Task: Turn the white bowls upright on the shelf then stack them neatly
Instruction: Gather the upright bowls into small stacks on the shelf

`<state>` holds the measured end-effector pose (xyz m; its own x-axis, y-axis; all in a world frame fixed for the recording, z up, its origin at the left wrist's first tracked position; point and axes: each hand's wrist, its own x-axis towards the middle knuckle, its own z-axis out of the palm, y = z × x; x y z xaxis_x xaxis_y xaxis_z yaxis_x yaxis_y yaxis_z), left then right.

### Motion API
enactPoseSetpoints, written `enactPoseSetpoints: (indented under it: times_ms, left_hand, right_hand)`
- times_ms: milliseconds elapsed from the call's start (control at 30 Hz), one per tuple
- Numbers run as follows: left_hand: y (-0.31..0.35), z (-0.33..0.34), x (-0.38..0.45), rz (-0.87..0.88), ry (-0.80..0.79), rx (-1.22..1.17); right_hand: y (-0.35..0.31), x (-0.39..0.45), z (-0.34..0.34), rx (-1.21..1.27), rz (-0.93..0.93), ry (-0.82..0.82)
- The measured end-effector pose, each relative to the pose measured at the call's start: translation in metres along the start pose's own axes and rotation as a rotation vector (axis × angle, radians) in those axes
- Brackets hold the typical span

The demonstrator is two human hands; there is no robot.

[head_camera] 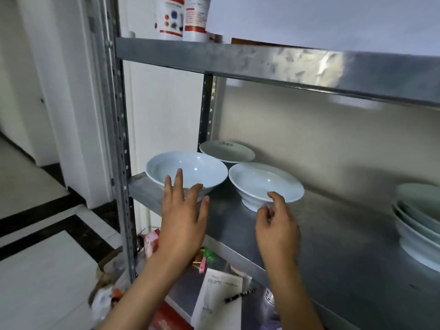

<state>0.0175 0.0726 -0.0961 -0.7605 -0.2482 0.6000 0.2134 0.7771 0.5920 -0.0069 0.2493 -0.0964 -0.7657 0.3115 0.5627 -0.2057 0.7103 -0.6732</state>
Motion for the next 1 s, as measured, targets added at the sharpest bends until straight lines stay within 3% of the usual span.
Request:
enactPoseSetpoints:
  times_ms: [167, 367, 733, 1000]
  left_hand:
    - [-0.013, -0.001, 0.008, 0.09, 0.017, 0.089]
    - [-0.033, -0.007, 0.005, 0.025, 0.117, 0.031]
    - [-0.027, -0.004, 0.012, -0.234, 0.131, -0.222]
    - [-0.04, 0.001, 0.019, -0.15, 0.197, -0.4]
  right_hand:
    - [0.001, -0.003, 0.003, -0.05, 0.021, -0.114]
    - [0.008, -0.007, -0.006, 0.018, 0.026, -0.199]
    - [0.016, -0.006, -0.003, 0.128, 0.055, -0.102]
    - [0.017, 0.005, 0.006, 0.166, 0.061, -0.04]
